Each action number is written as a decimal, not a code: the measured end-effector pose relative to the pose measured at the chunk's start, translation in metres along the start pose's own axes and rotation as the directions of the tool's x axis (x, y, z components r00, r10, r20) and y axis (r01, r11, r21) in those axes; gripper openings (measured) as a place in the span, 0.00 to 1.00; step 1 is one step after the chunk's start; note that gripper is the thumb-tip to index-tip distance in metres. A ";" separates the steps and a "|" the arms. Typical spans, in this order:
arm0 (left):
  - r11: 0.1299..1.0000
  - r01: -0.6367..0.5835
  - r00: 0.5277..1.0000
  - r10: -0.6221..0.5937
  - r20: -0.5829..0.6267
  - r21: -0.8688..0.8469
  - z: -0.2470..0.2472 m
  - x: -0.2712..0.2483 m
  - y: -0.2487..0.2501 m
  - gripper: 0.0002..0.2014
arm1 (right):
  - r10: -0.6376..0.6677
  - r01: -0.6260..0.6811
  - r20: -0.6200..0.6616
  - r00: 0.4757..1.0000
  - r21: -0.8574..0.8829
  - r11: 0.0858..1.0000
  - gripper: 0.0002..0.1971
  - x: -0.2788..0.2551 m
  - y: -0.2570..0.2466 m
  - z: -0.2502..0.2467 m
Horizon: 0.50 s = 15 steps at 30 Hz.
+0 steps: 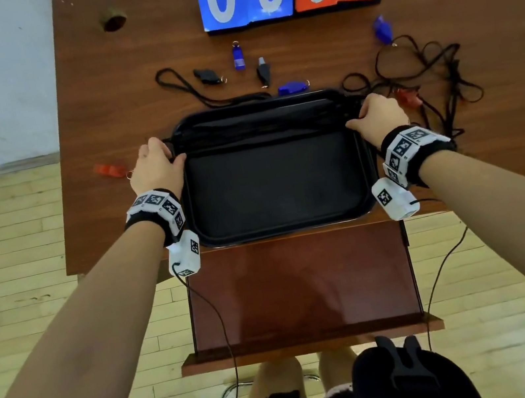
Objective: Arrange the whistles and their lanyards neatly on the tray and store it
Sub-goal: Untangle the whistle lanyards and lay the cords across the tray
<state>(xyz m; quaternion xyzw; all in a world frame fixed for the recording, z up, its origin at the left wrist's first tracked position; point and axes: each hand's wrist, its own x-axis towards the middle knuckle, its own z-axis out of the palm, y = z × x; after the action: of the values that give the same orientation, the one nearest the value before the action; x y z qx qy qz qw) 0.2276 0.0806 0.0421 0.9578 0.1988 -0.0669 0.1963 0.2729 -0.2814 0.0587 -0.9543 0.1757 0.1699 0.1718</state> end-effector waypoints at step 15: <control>0.781 -0.596 0.803 0.584 0.122 0.187 0.043 -0.017 0.044 0.23 | -0.536 0.541 0.074 0.841 -0.156 0.827 0.20 -0.032 -0.017 0.028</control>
<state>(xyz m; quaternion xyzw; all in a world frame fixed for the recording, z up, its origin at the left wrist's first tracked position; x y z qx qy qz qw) 0.2276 0.0204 0.0216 0.9850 -0.1251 -0.0509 0.1078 0.2444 -0.2464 0.0506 -0.9738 -0.1179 0.1416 0.1329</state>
